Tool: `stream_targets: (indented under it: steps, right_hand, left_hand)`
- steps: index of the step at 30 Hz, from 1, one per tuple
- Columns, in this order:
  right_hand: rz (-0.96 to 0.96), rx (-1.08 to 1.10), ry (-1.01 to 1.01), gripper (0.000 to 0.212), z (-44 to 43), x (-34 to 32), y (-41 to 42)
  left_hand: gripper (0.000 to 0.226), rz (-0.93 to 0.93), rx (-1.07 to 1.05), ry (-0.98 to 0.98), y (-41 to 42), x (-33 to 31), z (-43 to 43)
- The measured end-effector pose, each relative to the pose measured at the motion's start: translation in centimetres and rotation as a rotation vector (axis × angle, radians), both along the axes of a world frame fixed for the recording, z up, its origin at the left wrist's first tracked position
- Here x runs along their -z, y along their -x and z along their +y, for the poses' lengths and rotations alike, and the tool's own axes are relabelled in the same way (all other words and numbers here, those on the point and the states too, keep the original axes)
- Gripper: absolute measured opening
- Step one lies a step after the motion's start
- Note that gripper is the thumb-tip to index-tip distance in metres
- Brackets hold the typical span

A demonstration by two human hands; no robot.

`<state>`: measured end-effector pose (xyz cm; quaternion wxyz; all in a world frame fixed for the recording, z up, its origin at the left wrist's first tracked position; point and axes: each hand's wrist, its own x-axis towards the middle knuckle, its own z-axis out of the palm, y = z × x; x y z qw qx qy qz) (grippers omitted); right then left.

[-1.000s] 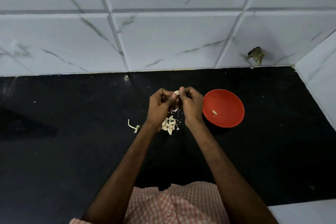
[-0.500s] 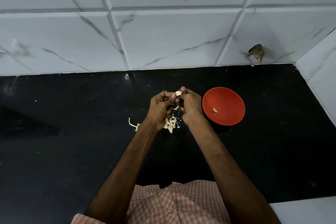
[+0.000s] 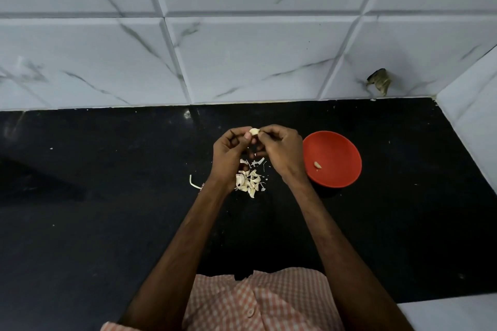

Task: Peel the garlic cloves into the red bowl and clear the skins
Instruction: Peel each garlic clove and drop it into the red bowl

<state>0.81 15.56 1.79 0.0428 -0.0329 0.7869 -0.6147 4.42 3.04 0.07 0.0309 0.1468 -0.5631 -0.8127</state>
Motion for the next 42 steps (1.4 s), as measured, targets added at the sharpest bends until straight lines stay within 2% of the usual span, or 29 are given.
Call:
stream_targets:
  steps: [6,9,21,29,34,37,39,42]
  right_hand:
    - [0.050,0.019,-0.088,0.014,0.1,0.2,0.0]
    - [0.054,0.034,-0.103,0.014,0.0,0.2,0.0]
    - [0.130,0.080,-0.188,0.009,-0.3,0.5,-0.3]
    - [0.125,0.058,-0.123,0.004,-0.1,0.2,-0.3]
    - [-0.002,0.027,-0.057,0.009,0.4,0.8,0.2]
    - [-0.004,-0.064,-0.054,0.012,0.7,0.9,0.3]
    - [0.020,-0.034,-0.077,0.008,0.7,0.9,0.3]
    - [0.020,0.033,-0.125,0.006,0.2,1.0,0.2]
  left_hand:
    - [0.018,0.130,-0.031,0.307,0.2,-0.1,-0.1]
    - [0.015,0.145,-0.061,0.396,0.3,-0.1,0.1]
    - [0.010,0.066,-0.107,0.472,0.1,-0.2,0.5]
    - [0.009,0.020,-0.128,0.429,0.1,0.1,0.7]
    - [0.010,0.015,-0.090,0.437,0.1,0.6,0.2]
    - [0.009,0.024,-0.069,0.526,0.1,0.8,0.0]
    - [0.009,0.029,-0.041,0.605,0.0,0.9,0.2]
    - [0.017,0.046,0.066,1.023,-0.1,1.0,0.7]
